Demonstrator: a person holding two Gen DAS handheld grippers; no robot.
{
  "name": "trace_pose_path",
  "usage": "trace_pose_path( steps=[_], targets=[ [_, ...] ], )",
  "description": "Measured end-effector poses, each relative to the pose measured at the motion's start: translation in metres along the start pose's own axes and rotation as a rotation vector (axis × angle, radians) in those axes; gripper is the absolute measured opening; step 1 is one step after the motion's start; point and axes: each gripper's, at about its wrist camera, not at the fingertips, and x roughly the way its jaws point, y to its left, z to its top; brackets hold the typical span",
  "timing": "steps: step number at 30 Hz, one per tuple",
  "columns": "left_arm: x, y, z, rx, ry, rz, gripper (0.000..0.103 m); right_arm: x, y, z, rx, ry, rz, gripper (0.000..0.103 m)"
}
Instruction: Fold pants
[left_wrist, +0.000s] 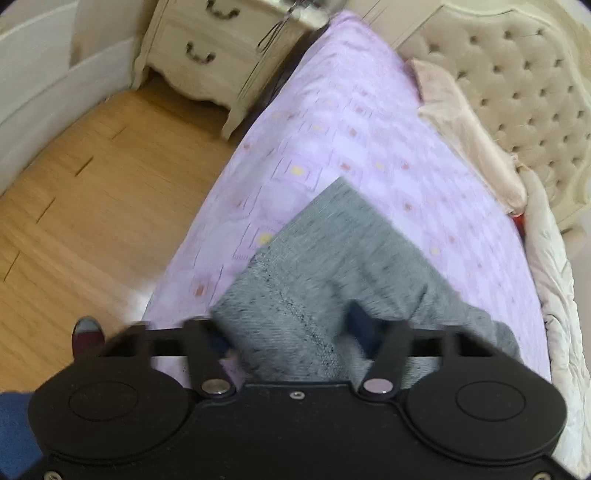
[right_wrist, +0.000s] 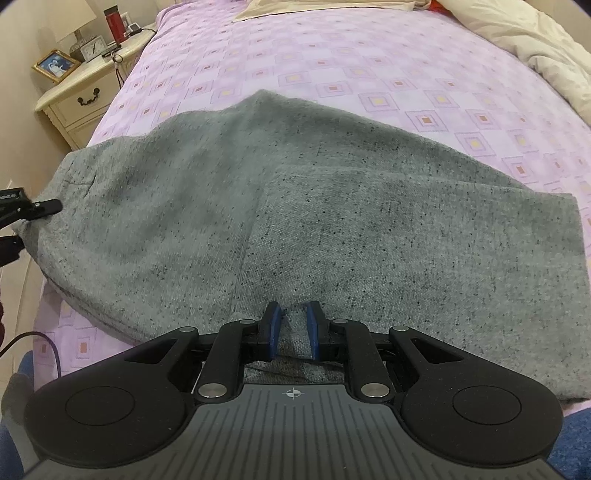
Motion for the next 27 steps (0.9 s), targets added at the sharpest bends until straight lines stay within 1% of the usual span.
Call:
trace_pose_path(
  steps=[1, 2, 4, 6, 8, 9, 10, 11, 12, 13, 14, 16, 21, 23, 24, 25, 27],
  targets=[
    [-0.005, -0.003, -0.001, 0.018, -0.015, -0.002, 0.042, 0.0, -0.002, 0.0, 0.005, -0.002, 0.003, 0.018],
    [-0.009, -0.006, -0.001, 0.039, -0.025, 0.003, 0.04, -0.001, -0.004, 0.0, 0.015, -0.004, 0.008, 0.018],
    [-0.021, -0.019, -0.001, 0.115, -0.051, 0.028, 0.033, -0.003, -0.008, -0.001, 0.049, -0.016, 0.023, 0.017],
    [-0.034, -0.033, -0.002, 0.186, -0.087, 0.039, 0.031, -0.01, -0.017, -0.004, 0.111, -0.065, 0.065, 0.016],
    [-0.048, -0.047, -0.002, 0.242, -0.121, 0.035, 0.03, -0.019, -0.024, -0.01, 0.145, -0.121, 0.121, 0.016],
    [-0.055, -0.054, -0.002, 0.265, -0.136, 0.03, 0.029, -0.022, -0.026, -0.011, 0.148, -0.134, 0.131, 0.016],
    [-0.062, -0.061, -0.003, 0.29, -0.153, 0.025, 0.029, -0.022, -0.026, -0.012, 0.135, -0.123, 0.138, 0.016],
    [-0.07, -0.069, -0.003, 0.315, -0.17, 0.019, 0.028, -0.017, -0.022, -0.012, 0.101, -0.072, 0.152, 0.015],
    [-0.075, -0.075, -0.004, 0.337, -0.182, 0.012, 0.028, -0.01, -0.017, -0.011, 0.047, 0.009, 0.176, 0.016],
    [-0.082, -0.083, -0.004, 0.363, -0.194, 0.007, 0.027, -0.006, -0.011, -0.01, -0.005, 0.047, 0.187, 0.016],
    [-0.087, -0.092, -0.005, 0.389, -0.204, 0.002, 0.027, -0.005, -0.006, -0.008, -0.038, 0.05, 0.175, 0.016],
    [-0.095, -0.106, -0.006, 0.43, -0.222, -0.013, 0.026, -0.003, -0.004, -0.006, -0.059, 0.066, 0.171, 0.016],
    [-0.109, -0.141, -0.007, 0.487, -0.243, -0.074, 0.023, -0.004, -0.006, -0.009, -0.07, 0.071, 0.197, 0.017],
    [-0.116, -0.159, -0.011, 0.539, -0.257, -0.099, 0.022, -0.005, -0.005, -0.011, -0.072, 0.068, 0.195, 0.017],
    [-0.117, -0.167, -0.014, 0.564, -0.263, -0.111, 0.02, -0.005, -0.003, -0.01, -0.075, 0.065, 0.192, 0.017],
    [-0.12, -0.178, -0.019, 0.598, -0.271, -0.132, 0.016, -0.006, 0.0, -0.009, -0.08, 0.062, 0.189, 0.017],
    [-0.127, -0.2, -0.028, 0.659, -0.274, -0.186, 0.013, -0.005, 0.002, -0.009, -0.082, 0.053, 0.186, 0.017]
  ],
)
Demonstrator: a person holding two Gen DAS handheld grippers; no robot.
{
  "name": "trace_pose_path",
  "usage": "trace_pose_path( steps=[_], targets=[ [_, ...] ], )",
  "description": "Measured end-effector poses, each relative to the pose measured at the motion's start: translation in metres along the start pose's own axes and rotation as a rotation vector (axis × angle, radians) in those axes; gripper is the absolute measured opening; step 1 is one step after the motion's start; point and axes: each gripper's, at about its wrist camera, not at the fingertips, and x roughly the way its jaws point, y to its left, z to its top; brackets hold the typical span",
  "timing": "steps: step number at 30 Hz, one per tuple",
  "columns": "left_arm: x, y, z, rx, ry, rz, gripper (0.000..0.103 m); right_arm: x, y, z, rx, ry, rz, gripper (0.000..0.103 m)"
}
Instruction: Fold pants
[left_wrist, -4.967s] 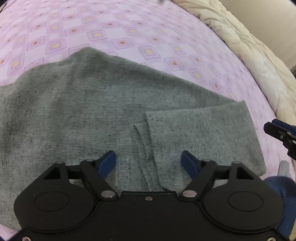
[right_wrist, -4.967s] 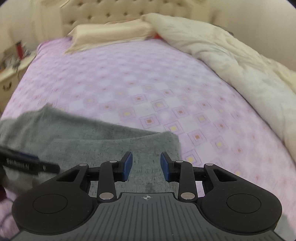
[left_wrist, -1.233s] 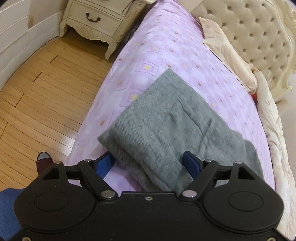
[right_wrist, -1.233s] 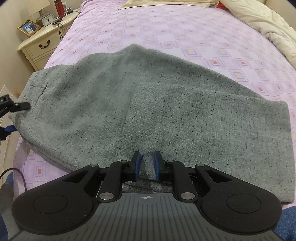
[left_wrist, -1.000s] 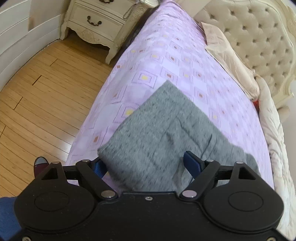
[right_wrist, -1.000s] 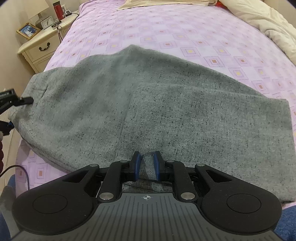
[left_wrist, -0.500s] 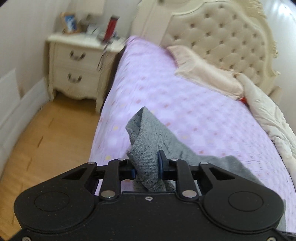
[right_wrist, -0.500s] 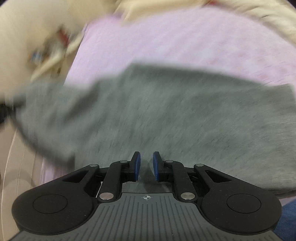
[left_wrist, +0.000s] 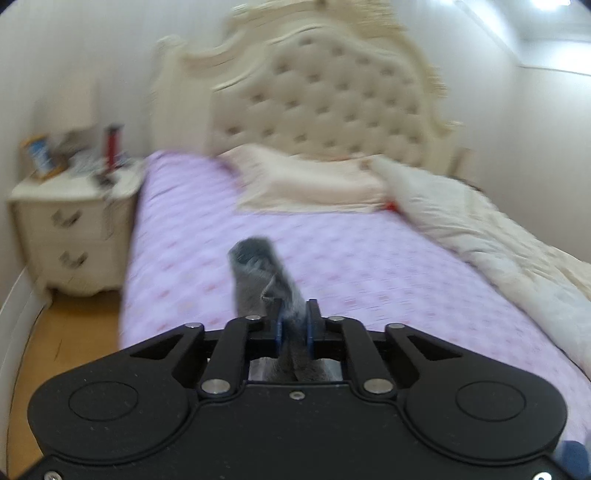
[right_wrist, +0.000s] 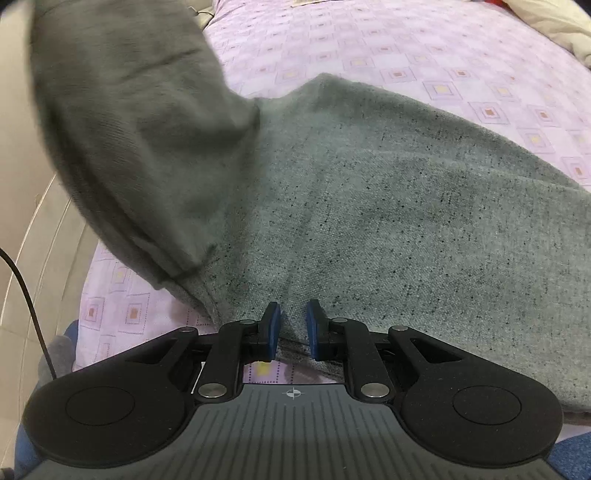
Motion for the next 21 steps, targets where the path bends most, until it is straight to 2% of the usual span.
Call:
trace_pose_path(
  steps=[3, 5, 7, 9, 14, 18, 19, 20, 21],
  targets=[
    [0.003, -0.04, 0.009, 0.065, -0.012, -0.125, 0.0, 0.001, -0.001, 0.0, 0.033, -0.012, 0.016, 0.017],
    [0.008, -0.067, 0.013, 0.109, -0.015, -0.192, 0.001, 0.001, -0.01, 0.001, 0.08, -0.017, 0.051, 0.017],
    [0.013, -0.086, 0.015, 0.152, -0.032, -0.205, 0.005, 0.001, -0.019, 0.002, 0.131, -0.018, 0.086, 0.017],
    [0.02, -0.092, 0.015, 0.156, -0.024, -0.197, 0.008, 0.0, -0.025, 0.001, 0.165, -0.024, 0.109, 0.017],
    [0.037, -0.063, -0.006, 0.077, 0.101, -0.134, 0.011, -0.01, -0.034, 0.003, 0.233, -0.045, 0.143, 0.017],
    [0.037, -0.035, -0.035, 0.082, 0.173, -0.047, 0.011, -0.037, -0.055, 0.008, 0.329, -0.175, 0.222, 0.017],
    [0.035, -0.033, -0.042, 0.09, 0.186, -0.033, 0.011, -0.042, -0.063, 0.012, 0.354, -0.21, 0.235, 0.019],
    [0.031, -0.032, -0.047, 0.094, 0.198, -0.026, 0.011, -0.044, -0.071, 0.017, 0.37, -0.24, 0.246, 0.028],
    [0.03, -0.03, -0.054, 0.092, 0.215, -0.026, 0.011, -0.044, -0.076, 0.023, 0.371, -0.253, 0.247, 0.032]
  ],
)
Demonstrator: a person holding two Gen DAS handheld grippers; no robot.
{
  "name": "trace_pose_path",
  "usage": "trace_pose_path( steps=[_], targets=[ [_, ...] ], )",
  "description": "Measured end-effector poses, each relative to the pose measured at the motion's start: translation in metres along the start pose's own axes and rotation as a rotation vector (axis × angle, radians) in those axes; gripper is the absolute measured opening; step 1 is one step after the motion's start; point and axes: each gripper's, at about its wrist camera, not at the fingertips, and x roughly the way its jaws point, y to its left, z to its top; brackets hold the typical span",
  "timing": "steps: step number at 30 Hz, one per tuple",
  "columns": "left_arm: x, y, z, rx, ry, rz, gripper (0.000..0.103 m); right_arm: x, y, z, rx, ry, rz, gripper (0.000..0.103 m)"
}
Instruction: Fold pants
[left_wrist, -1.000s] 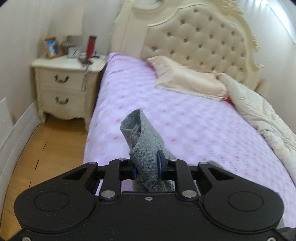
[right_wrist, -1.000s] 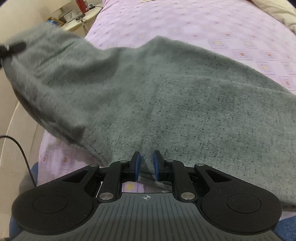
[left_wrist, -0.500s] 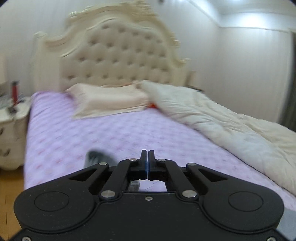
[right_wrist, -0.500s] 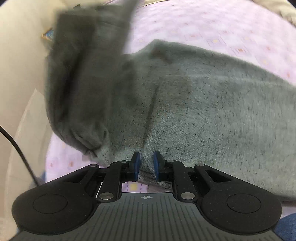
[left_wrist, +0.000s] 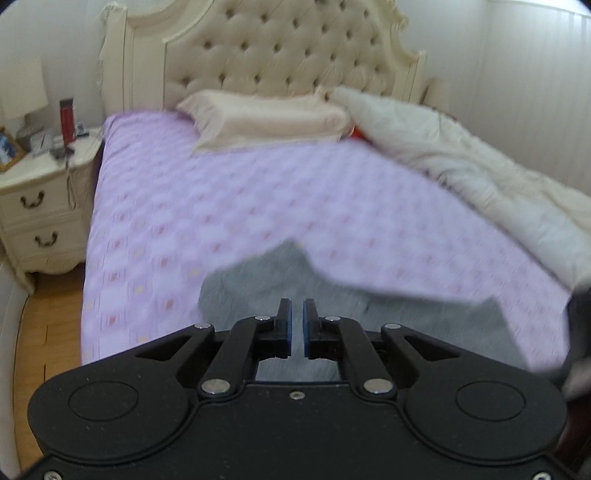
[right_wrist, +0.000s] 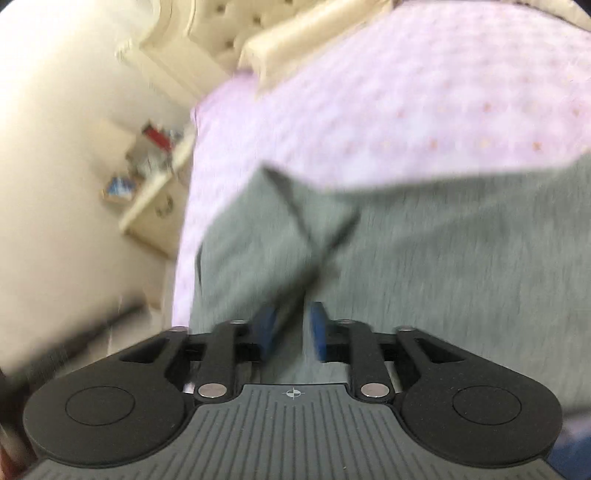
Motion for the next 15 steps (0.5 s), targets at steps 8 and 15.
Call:
trace_pose_path(
  steps=[8, 15],
  targets=[
    [0.011, -0.04, -0.04, 0.03, 0.093, -0.137, 0.015, 0.038, -0.001, 0.05, -0.072, 0.084, 0.042, 0.05],
    [0.029, -0.073, -0.062, 0.117, 0.155, -0.176, 0.022, 0.082, 0.008, 0.043, -0.114, 0.282, -0.001, 0.042]
  ],
)
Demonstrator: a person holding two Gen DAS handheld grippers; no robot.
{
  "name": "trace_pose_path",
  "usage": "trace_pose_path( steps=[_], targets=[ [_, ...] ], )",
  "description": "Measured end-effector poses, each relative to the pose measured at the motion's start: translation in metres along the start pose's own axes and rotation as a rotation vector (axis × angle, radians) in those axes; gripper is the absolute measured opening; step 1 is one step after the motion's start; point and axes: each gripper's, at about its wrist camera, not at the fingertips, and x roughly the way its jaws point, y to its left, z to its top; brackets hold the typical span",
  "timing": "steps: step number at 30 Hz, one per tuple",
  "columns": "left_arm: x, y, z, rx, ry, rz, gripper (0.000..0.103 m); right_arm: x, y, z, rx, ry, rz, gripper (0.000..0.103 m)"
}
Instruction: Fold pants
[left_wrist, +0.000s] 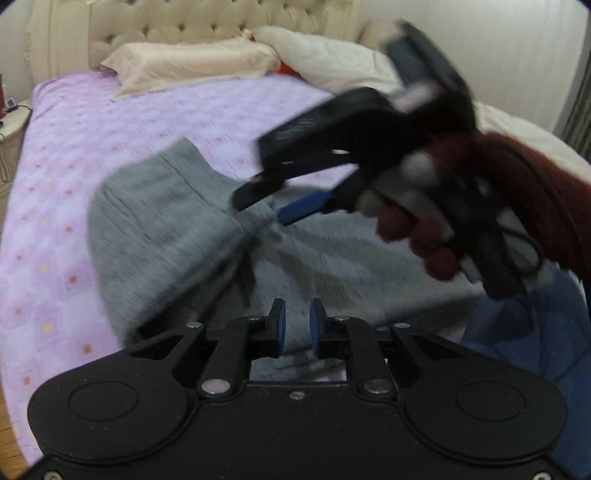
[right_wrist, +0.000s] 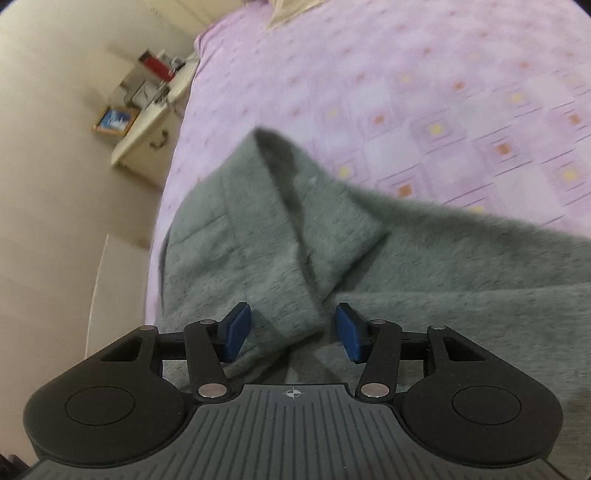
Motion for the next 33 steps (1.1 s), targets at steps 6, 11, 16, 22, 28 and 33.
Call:
trace_pose_path(
  steps=[6, 11, 16, 22, 28, 33],
  targets=[
    [0.028, 0.002, -0.01, -0.01, 0.105, 0.06, 0.024, -0.024, 0.042, 0.004, -0.242, -0.166, -0.032, 0.008],
    [0.029, 0.014, -0.014, -0.077, 0.114, 0.028, 0.033, -0.012, 0.023, 0.018, -0.226, -0.177, -0.147, 0.01],
    [0.026, 0.02, -0.018, -0.112, 0.12, 0.017, 0.033, -0.014, -0.013, 0.007, -0.062, -0.213, -0.074, 0.04],
    [0.024, 0.02, -0.017, -0.115, 0.117, 0.019, 0.034, -0.009, -0.029, 0.009, 0.056, -0.185, -0.002, 0.061],
    [0.026, 0.025, -0.016, -0.139, 0.123, 0.0, 0.034, 0.007, -0.031, 0.014, 0.077, -0.173, 0.012, 0.066],
    [0.027, 0.025, -0.015, -0.128, 0.119, 0.012, 0.034, 0.008, -0.02, 0.016, 0.057, -0.198, 0.002, 0.035]
  ],
)
